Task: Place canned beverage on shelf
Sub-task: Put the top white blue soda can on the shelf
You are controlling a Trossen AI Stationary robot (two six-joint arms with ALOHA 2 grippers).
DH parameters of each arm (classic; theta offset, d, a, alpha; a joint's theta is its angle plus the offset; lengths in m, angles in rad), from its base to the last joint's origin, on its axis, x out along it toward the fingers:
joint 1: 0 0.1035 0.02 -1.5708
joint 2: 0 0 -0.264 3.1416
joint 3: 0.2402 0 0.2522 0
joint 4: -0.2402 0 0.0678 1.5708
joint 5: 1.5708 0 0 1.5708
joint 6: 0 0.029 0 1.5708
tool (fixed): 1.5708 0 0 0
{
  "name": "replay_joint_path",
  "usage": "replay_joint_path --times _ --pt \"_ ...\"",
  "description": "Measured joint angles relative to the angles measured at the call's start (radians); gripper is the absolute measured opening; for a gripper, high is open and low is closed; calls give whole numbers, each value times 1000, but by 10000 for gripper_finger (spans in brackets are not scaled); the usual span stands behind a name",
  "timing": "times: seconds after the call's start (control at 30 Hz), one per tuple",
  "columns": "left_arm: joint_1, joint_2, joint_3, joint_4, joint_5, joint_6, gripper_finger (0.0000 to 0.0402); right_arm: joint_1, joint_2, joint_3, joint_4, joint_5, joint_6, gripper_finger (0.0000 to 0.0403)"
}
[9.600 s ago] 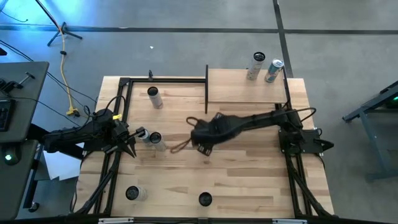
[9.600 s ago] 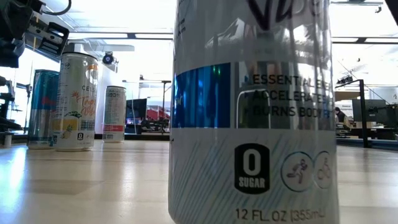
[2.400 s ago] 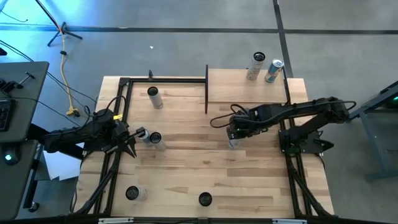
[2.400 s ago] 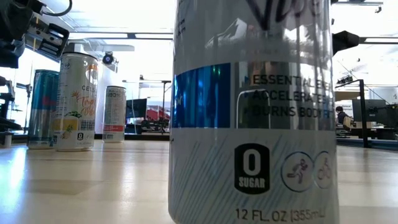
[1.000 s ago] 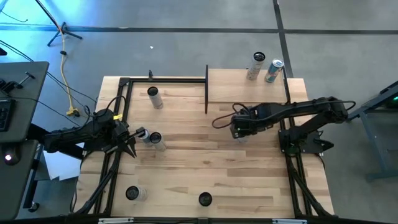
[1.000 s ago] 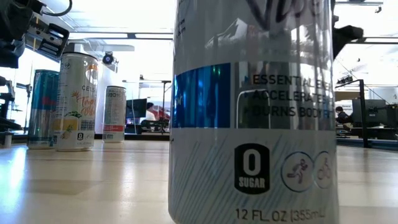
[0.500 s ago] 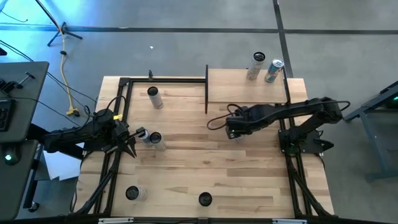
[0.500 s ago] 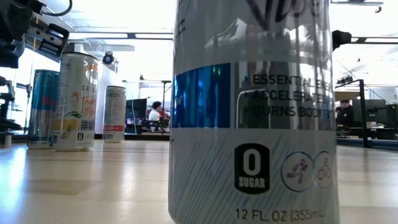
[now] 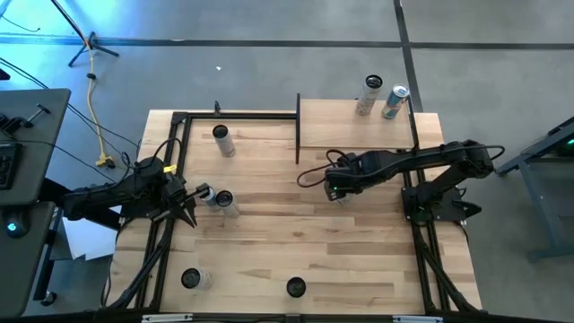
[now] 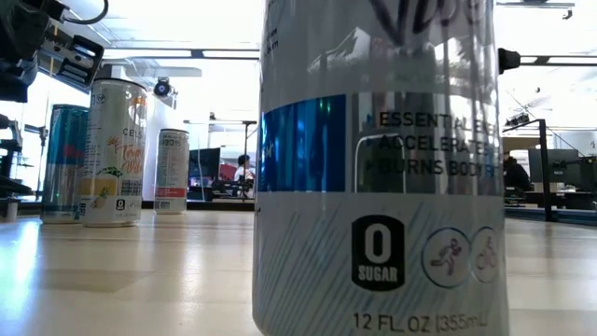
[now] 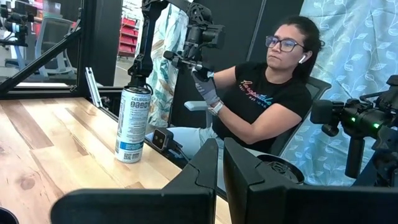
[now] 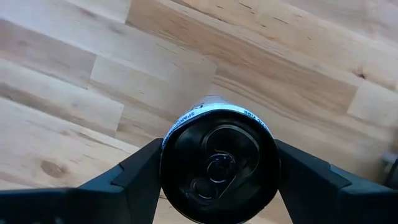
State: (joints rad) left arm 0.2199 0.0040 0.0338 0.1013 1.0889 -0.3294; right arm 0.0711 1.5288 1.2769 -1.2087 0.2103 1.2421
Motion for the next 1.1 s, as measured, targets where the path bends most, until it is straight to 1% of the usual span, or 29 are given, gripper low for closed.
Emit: replay_joint_path --times 0.1,0.23,0.37,0.57,0.6,0.7,0.77,0.83,1.0,1.1 --pt "0 0 0 0 0 0 3 0 0 -1 15 1 -38 257" --pt "0 0 0 0 0 0 3 0 1 -1 3 12 39 271" --pt "0 0 0 0 0 0 3 2 7 -6 -34 11 85 310" --pt "0 0 0 0 0 0 3 31 5 -5 -40 24 154 387" --pt "0 0 0 0 0 0 3 42 5 -5 -40 29 183 393" --pt "0 0 0 0 0 0 3 95 5 -4 -37 67 279 390" --pt "0 0 0 0 0 0 3 148 5 -4 -37 112 330 391" --pt "0 0 0 0 0 0 3 213 5 -4 -36 186 386 396" --pt "0 0 0 0 0 0 3 391 10 -46 -26 444 539 398" --pt "0 0 0 1 0 0 3 469 37 -97 -26 579 632 397"
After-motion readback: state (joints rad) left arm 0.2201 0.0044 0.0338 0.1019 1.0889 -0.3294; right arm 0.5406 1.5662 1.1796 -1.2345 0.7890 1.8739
